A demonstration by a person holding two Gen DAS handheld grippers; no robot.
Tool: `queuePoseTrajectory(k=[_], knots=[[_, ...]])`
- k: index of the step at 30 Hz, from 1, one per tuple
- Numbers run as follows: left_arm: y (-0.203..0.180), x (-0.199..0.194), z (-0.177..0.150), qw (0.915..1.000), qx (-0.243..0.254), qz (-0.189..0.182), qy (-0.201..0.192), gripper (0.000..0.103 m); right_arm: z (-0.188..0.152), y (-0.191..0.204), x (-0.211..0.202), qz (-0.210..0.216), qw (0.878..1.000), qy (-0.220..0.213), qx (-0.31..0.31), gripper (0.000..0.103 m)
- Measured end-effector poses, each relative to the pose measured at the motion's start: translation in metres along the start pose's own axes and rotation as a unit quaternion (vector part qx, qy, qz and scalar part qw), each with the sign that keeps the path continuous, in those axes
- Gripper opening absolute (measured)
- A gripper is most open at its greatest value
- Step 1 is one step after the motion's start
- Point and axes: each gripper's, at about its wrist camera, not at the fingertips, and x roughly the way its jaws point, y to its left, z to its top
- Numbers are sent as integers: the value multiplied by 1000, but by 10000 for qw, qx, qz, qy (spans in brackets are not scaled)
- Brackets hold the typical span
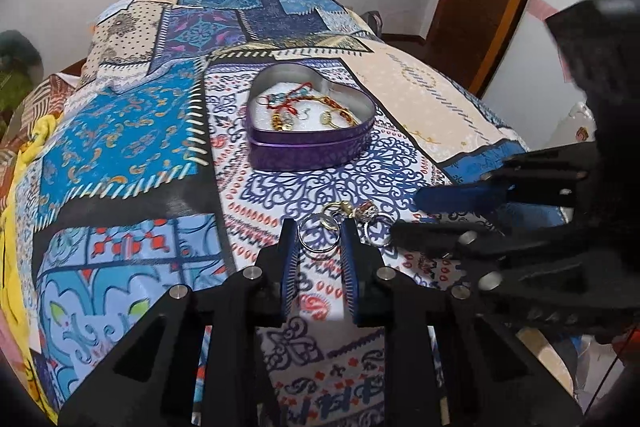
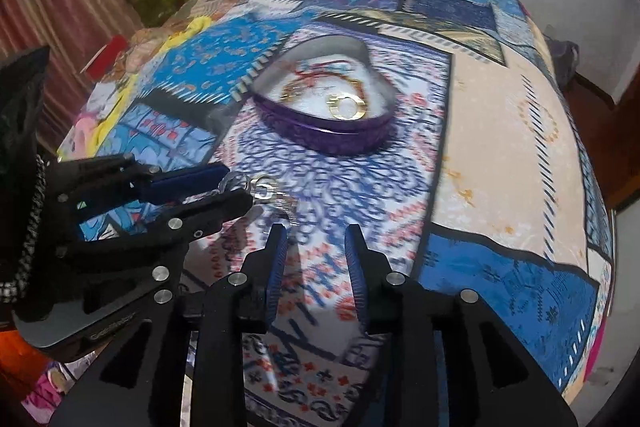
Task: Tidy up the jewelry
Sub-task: 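Grasp a ring with the right gripper while the left gripper grasps a silver ring, then carry both held rings toward the purple heart tin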
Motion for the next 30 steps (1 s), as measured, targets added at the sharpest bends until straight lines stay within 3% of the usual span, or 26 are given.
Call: queuePoseTrajectory(k=[8,12,16,30], knots=[[15,-16,-11,9997,-198,122,-78,20,12,15,17,-142,9995,38,-274,27],[22,-22,-12,9993,-304,174,-104,20,11,14,16,-152,9995,-16,-283,17],[23,-30,-10,9991,-331,184,-199,20,7,19,7,-246,9989,-98,-388,12],[12,-46,19,9980,-226,173,-563,20,12,6,-31,-341,9973,-635,-171,11]])
